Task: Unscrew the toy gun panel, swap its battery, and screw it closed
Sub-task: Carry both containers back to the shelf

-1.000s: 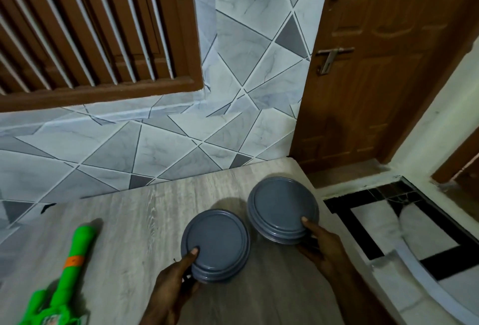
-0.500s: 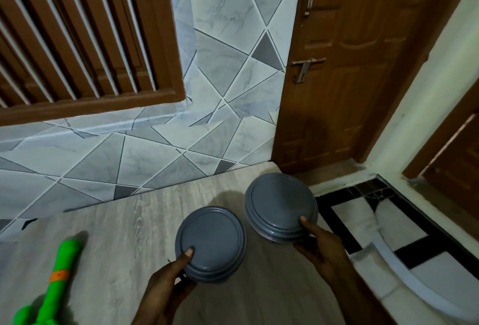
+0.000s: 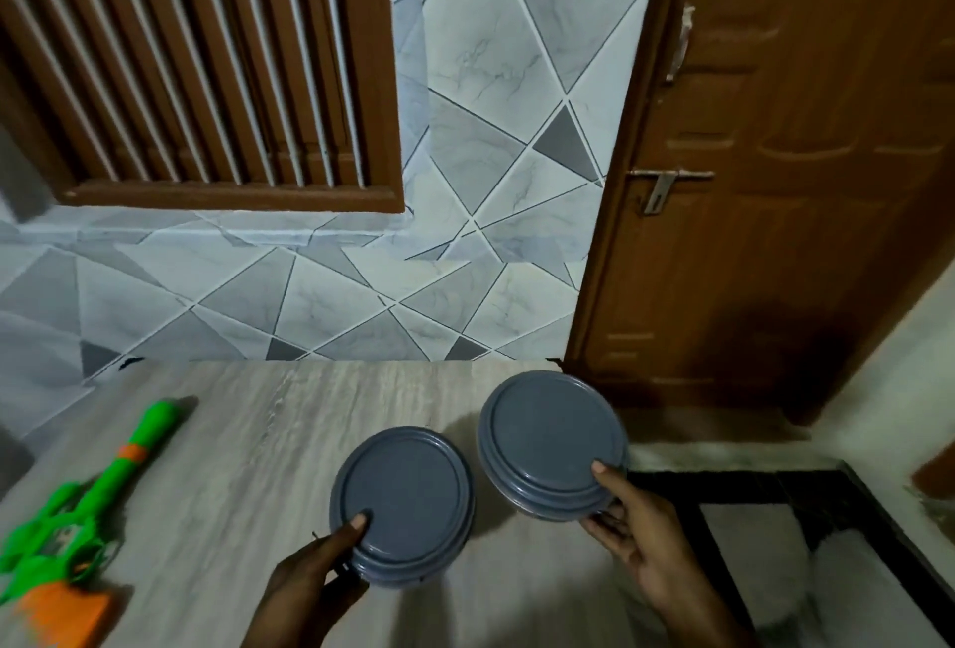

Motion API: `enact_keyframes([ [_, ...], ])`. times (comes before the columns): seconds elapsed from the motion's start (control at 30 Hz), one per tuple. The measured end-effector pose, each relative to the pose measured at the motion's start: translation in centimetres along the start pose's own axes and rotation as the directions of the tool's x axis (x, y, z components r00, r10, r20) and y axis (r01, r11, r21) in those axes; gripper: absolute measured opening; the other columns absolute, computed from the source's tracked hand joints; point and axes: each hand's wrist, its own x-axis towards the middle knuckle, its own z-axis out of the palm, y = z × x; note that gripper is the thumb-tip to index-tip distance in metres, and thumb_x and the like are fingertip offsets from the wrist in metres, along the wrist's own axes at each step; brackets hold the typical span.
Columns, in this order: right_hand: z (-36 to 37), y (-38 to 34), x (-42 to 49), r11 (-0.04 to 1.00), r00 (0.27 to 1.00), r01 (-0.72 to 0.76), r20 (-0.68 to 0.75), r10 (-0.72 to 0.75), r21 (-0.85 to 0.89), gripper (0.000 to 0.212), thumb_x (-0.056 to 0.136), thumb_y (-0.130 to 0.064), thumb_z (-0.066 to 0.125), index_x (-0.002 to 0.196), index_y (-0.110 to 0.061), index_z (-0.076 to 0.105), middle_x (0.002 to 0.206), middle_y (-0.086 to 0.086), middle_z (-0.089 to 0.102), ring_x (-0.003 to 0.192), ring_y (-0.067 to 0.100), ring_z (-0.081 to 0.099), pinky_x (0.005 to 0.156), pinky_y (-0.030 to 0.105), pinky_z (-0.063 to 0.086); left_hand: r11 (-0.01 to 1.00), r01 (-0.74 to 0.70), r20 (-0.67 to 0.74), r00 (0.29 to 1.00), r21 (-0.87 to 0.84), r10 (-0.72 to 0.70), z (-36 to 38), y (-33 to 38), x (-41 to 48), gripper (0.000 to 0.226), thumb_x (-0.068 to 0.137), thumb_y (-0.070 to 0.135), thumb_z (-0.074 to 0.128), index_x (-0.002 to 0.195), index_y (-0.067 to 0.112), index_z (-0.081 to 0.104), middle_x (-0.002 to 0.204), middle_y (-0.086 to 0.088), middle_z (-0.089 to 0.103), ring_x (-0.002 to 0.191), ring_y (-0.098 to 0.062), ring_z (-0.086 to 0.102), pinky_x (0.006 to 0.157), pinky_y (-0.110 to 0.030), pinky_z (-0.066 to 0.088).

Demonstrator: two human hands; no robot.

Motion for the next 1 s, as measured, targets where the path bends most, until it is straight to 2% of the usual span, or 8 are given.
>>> enact_keyframes([
  [0.2,-3.9,-3.6,-0.1,0.996,0.985,-0.053,0.158,0.065,-0.077,0.032,0.081,-0.014,0.076,0.109,-0.004,0.065,0.109,0.019,0.069,0.101,0.03,0.066,0.084,0.041,0.055,0.994,-0.074,-0.127,0.99,-0.077,0.063,2.8,-5.5,-5.7,0.044,0.069,0.022,0.085,0.101,-0.007,0.073,0.117,-0.028,0.065,0.109,-0.036,0.064,0.093,-0.045,0.054],
  [0.37,-6.7,-4.4,-0.7,0.991,0.965,-0.099,0.235,0.117,-0.084,0.031,0.081,-0.013,0.076,0.109,-0.006,0.065,0.112,0.017,0.068,0.103,0.029,0.064,0.088,0.045,0.054,0.993,-0.093,-0.131,0.988,-0.075,0.082,4.5,-8.7,-10.2,0.036,0.073,0.025,0.081,0.098,-0.001,0.077,0.114,-0.024,0.068,0.1,-0.031,0.066,0.087,-0.041,0.054],
  [0.47,-7.8,-4.5,-1.5,0.991,0.959,-0.107,0.255,0.125,-0.08,0.027,0.082,-0.013,0.075,0.106,-0.008,0.064,0.112,0.017,0.066,0.103,0.028,0.063,0.09,0.046,0.052,0.99,-0.122,-0.137,0.984,-0.069,0.112,5.0,-9.7,-12.0,0.027,0.078,0.024,0.078,0.095,0.003,0.079,0.115,-0.023,0.068,0.098,-0.028,0.065,0.085,-0.039,0.054],
  [0.63,-9.6,-4.8,-3.5,0.992,0.952,-0.104,0.283,0.118,-0.065,0.023,0.083,-0.011,0.074,0.103,-0.007,0.064,0.109,0.017,0.066,0.099,0.026,0.063,0.098,0.051,0.049,0.985,-0.166,-0.146,0.977,-0.052,0.156,5.7,-11.6,-14.6,0.027,0.078,0.025,0.078,0.096,0.005,0.079,0.108,-0.019,0.071,0.104,-0.031,0.064,0.084,-0.039,0.054],
  [0.83,-12.2,-4.8,-6.1,0.995,0.955,-0.075,0.284,0.091,-0.067,0.024,0.082,-0.012,0.075,0.102,-0.008,0.064,0.108,0.017,0.067,0.1,0.027,0.063,0.092,0.048,0.052,0.978,-0.2,-0.144,0.971,-0.056,0.19,5.5,-14.0,-17.4,0.026,0.08,0.022,0.076,0.101,0.005,0.077,0.112,-0.023,0.068,0.106,-0.031,0.063,0.091,-0.042,0.053],
  [1.0,-14.9,-4.5,-9.5,0.998,0.954,-0.048,0.292,0.061,-0.051,0.023,0.083,-0.011,0.074,0.103,-0.01,0.064,0.105,0.013,0.066,0.101,0.026,0.061,0.091,0.047,0.052,0.977,-0.196,-0.137,0.973,-0.088,0.184,5.2,-16.4,-21.2,0.036,0.081,0.022,0.076,0.108,-0.001,0.071,0.113,-0.02,0.067,0.104,-0.029,0.064,0.091,-0.041,0.052],
])
